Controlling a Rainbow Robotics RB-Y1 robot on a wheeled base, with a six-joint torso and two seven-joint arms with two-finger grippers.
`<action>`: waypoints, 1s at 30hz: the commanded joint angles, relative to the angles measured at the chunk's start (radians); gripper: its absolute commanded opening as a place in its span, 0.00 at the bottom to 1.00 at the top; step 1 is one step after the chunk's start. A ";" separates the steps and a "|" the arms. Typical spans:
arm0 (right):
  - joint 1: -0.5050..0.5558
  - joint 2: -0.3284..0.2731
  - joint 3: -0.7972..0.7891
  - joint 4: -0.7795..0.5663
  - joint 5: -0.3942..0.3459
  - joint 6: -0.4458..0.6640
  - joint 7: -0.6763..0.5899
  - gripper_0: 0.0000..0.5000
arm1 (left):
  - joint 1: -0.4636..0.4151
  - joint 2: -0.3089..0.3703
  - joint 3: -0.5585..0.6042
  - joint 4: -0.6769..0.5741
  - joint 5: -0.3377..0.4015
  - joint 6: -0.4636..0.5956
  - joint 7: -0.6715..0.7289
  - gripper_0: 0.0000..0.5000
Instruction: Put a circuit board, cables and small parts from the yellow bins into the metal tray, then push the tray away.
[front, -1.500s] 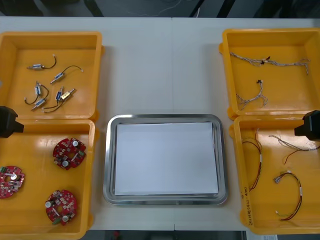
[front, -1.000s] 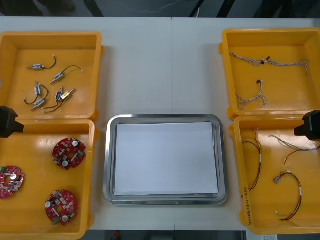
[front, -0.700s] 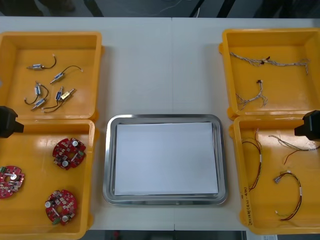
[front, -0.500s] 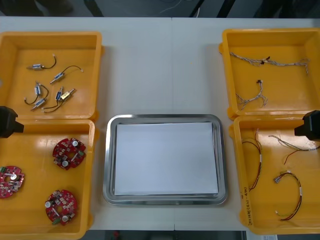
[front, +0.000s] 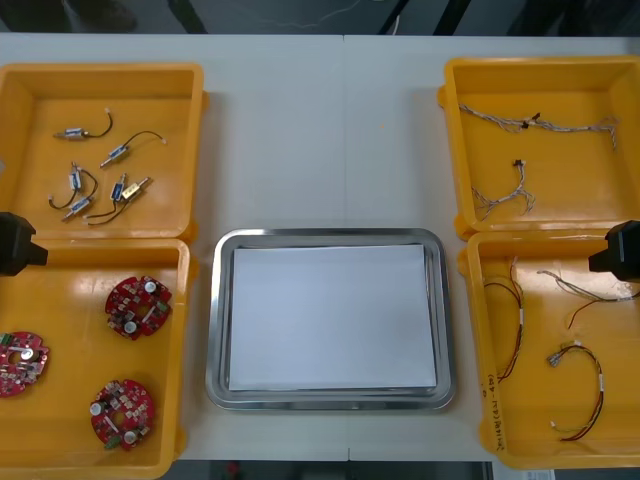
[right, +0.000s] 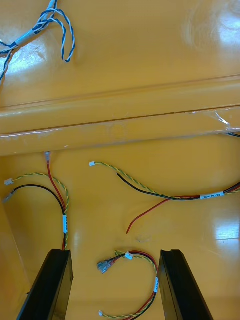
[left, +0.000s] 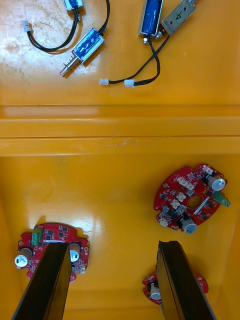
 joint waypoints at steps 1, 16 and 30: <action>0.011 0.006 -0.019 -0.033 0.004 -0.002 -0.011 1.00 | -0.023 0.044 0.011 -0.005 0.007 0.006 -0.035 1.00; 0.011 0.006 -0.019 -0.033 0.004 -0.002 -0.011 1.00 | -0.023 0.044 0.011 -0.005 0.007 0.006 -0.035 1.00; 0.011 0.006 -0.019 -0.033 0.004 -0.002 -0.011 1.00 | -0.023 0.044 0.011 -0.005 0.007 0.006 -0.035 1.00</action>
